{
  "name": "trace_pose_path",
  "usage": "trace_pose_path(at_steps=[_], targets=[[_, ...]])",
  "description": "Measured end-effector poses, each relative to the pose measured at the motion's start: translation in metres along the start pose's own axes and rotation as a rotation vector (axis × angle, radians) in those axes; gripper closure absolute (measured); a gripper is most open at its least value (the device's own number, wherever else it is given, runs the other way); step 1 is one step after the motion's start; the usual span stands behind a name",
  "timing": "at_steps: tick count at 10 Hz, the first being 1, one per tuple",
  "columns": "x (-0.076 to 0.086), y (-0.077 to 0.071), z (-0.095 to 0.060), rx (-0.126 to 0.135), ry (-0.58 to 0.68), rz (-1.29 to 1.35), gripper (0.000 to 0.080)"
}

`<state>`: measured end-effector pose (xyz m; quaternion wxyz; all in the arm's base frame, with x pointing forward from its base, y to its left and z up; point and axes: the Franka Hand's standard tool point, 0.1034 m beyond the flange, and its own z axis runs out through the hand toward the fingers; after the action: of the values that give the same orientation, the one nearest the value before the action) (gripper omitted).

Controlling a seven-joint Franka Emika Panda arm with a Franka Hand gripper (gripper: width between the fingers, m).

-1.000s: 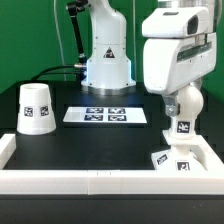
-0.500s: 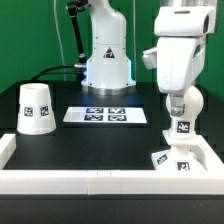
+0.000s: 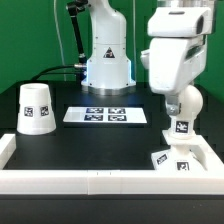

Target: Assemble lamp

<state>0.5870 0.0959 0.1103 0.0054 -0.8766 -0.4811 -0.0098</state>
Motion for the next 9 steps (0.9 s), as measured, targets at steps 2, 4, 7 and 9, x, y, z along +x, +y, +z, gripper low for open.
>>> trace_pose_path(at_steps=[2,4,7,9], targets=[[0.0003,-0.0004,0.0000,0.003,0.002,0.230,0.0223],[0.0012,-0.0011,-0.0002,0.006,0.004,0.474,0.0223],[0.0034,-0.0014,-0.0001,0.002,0.012,0.686,0.0222],[0.0038,-0.0018,-0.0002,0.003,0.012,0.826,0.0222]])
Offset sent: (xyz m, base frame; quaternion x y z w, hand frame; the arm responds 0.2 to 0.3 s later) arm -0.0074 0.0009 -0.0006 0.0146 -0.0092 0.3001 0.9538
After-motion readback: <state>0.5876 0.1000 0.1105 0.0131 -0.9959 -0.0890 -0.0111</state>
